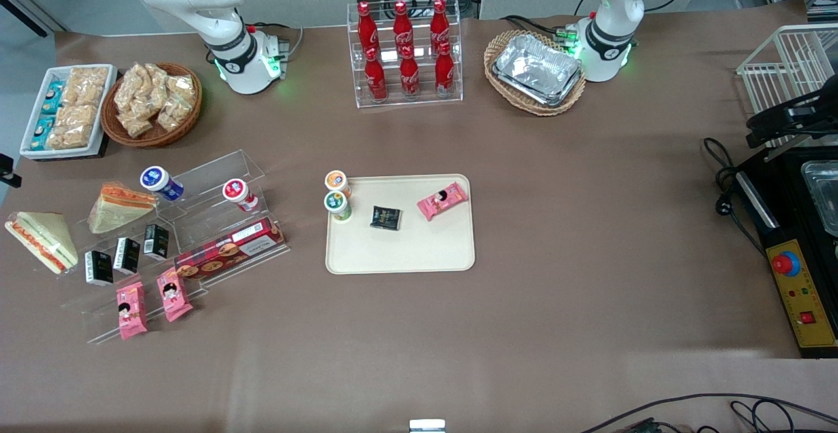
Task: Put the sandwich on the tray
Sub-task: 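Lower the open right gripper onto the upright wrapped sandwich and close, then lift the wrapped sandwich out of the rack with the right gripper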
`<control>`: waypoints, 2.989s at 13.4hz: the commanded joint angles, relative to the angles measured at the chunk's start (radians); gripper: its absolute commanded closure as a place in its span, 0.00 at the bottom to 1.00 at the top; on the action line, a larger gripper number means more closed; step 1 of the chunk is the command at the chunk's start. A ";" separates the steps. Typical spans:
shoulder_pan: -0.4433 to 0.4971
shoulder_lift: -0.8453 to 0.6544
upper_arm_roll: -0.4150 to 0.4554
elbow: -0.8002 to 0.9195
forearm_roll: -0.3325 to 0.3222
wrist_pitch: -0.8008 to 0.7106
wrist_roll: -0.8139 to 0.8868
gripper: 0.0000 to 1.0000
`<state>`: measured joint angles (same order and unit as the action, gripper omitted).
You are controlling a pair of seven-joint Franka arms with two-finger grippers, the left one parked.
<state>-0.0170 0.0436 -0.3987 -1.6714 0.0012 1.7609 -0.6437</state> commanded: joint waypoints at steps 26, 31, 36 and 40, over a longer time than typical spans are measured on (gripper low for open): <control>-0.087 0.274 -0.086 -0.197 0.213 0.433 -0.525 0.64; -0.083 0.266 -0.084 -0.146 0.220 0.414 -0.522 0.61; -0.090 0.219 -0.092 -0.130 0.221 0.399 -0.521 1.00; -0.090 0.213 -0.120 0.053 0.217 0.151 -0.412 1.00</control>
<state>-0.1027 0.2637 -0.5046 -1.7486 0.1971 2.0832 -1.1416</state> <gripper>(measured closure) 0.780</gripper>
